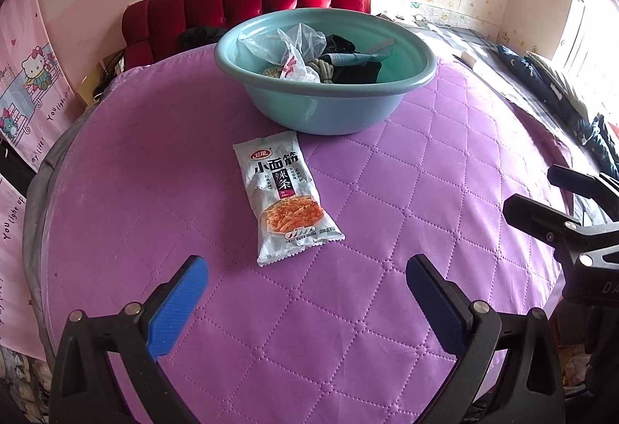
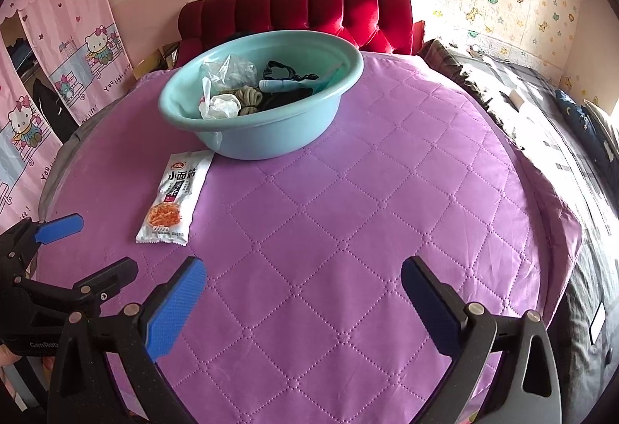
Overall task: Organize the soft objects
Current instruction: 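Lower the left tool onto the white snack packet and grasp it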
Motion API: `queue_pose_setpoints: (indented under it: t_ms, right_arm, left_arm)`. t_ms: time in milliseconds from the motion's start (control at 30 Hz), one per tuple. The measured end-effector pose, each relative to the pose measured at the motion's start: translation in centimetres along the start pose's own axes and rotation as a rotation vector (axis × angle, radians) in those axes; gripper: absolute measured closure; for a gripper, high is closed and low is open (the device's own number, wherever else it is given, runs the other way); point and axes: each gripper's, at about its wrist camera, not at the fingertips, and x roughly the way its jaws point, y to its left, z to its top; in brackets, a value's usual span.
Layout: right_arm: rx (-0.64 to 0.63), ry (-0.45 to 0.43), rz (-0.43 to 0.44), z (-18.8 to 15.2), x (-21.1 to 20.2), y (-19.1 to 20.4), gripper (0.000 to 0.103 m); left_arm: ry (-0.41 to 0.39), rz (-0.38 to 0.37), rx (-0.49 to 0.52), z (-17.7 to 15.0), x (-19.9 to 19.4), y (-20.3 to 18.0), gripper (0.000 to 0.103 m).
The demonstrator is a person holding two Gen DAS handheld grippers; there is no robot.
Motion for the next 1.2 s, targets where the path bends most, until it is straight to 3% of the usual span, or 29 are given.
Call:
queue_pose_setpoints:
  t_ms: [1000,1033,1100,1133,1200]
  right_arm:
    - [0.064,0.136,-0.006,-2.0,5.7,-4.8,0.0]
    - [0.069,0.134,-0.005,-2.0,5.8,-5.0,0.0]
    - [0.081,0.132,-0.005,-1.9,5.8,-5.4,0.0]
    - [0.09,0.133,-0.005,-1.9,5.8,-5.7,0.0]
    - [0.108,0.136,-0.008,-1.8,5.7,-6.3,0.0]
  left_arm:
    - [0.084,-0.002,-0.124,3.0,9.5,1.9,0.0]
    - [0.09,0.0,-0.127,3.1,9.8,2.0,0.001]
    - [0.094,-0.001,-0.133,3.2,10.1,2.2,0.014]
    - [0.102,0.005,-0.13,3.2,10.2,2.3,0.029]
    - [0.103,0.001,-0.119,3.2,10.2,2.5,0.033]
